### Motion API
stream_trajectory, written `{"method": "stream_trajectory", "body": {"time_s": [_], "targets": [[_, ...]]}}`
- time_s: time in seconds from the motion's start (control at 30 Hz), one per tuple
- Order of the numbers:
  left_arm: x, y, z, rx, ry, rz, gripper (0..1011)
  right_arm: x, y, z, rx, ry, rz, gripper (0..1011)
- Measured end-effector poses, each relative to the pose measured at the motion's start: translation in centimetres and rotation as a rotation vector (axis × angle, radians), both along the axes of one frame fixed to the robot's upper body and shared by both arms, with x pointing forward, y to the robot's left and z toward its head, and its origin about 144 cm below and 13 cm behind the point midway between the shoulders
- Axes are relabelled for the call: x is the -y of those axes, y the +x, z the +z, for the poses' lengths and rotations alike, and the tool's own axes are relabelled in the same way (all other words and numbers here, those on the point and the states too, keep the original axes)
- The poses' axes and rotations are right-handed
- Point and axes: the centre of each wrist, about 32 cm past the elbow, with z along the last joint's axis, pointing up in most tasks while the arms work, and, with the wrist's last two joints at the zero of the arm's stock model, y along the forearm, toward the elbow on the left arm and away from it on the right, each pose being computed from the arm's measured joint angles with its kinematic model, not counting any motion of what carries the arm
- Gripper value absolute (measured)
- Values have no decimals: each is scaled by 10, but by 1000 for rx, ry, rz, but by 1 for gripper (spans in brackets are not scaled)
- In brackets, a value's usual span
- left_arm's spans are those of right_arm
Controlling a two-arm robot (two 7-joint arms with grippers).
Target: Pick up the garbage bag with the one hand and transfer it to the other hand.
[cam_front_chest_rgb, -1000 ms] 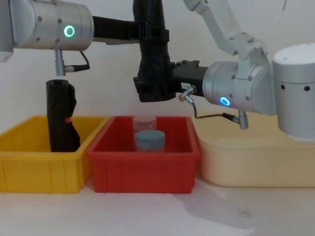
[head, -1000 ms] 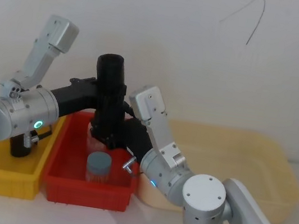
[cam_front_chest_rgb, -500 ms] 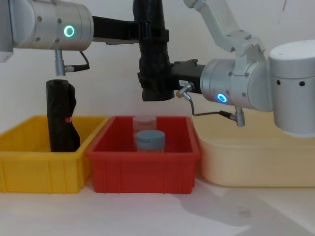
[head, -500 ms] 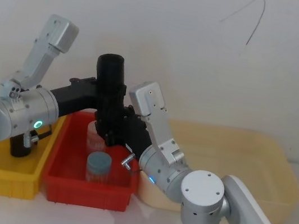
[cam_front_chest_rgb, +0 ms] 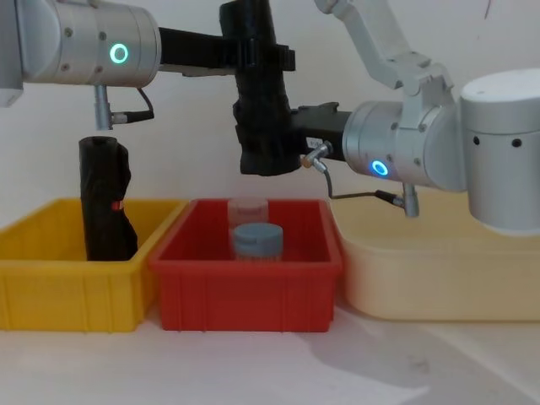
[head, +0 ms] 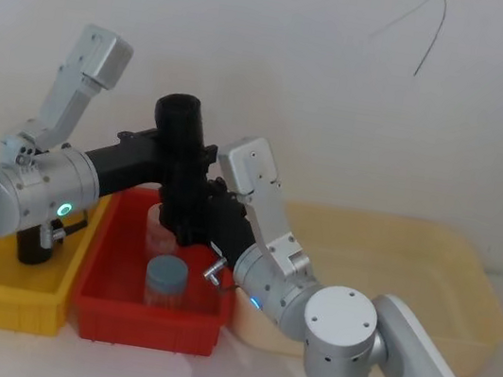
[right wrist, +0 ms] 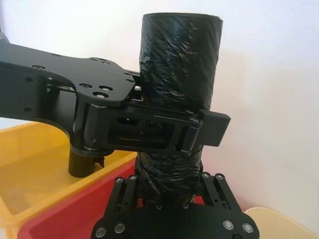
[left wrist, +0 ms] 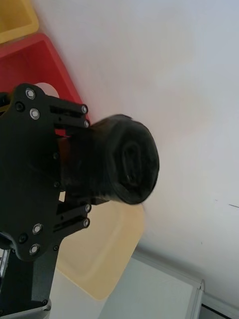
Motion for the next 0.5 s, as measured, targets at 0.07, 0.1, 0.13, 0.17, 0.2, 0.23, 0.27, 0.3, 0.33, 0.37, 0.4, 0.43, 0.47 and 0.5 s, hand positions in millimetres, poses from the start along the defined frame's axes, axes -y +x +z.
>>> {"method": "stream_trajectory", "body": {"time_s": [0.07, 0.1, 0.13, 0.17, 0.2, 0.23, 0.27, 0.3, 0.33, 0.37, 0.4, 0.43, 0.47, 0.5], "targets": [[0, 0, 0, 0, 0, 0, 669, 0, 0, 0, -2, 3, -4, 523], [0, 0, 0, 0, 0, 0, 680, 0, -1, 0, -2, 5, -6, 523], [0, 0, 0, 0, 0, 0, 727, 1, -1, 0, -3, 9, -13, 523], [0, 0, 0, 0, 0, 0, 744, 1, -1, 1, -4, 11, -17, 522], [0, 0, 0, 0, 0, 0, 799, 1, -2, 1, -7, 15, -27, 523], [0, 0, 0, 0, 0, 0, 813, 1, -2, 1, -8, 19, -33, 523], [0, 0, 0, 0, -1, -1, 837, 1, -2, 1, -8, 19, -33, 523], [0, 0, 0, -2, 0, -1, 865, 2, -3, 2, -9, 23, -45, 523], [0, -1, 0, -3, 0, -1, 905, 3, -3, 3, -10, 26, -53, 523], [-1, -1, 1, -4, 0, -1, 922, 3, -3, 3, -10, 28, -61, 522], [-1, -2, 1, -6, 0, -1, 935, 4, -3, 4, -12, 34, -75, 523], [-2, -3, 2, -9, -1, -1, 979, 5, -3, 5, -14, 40, -92, 522], [-3, -3, 2, -10, -1, -1, 979, 6, -3, 6, -15, 42, -102, 523], [-4, -4, 3, -12, -1, 0, 1001, 7, -4, 7, -17, 48, -119, 523]]}}
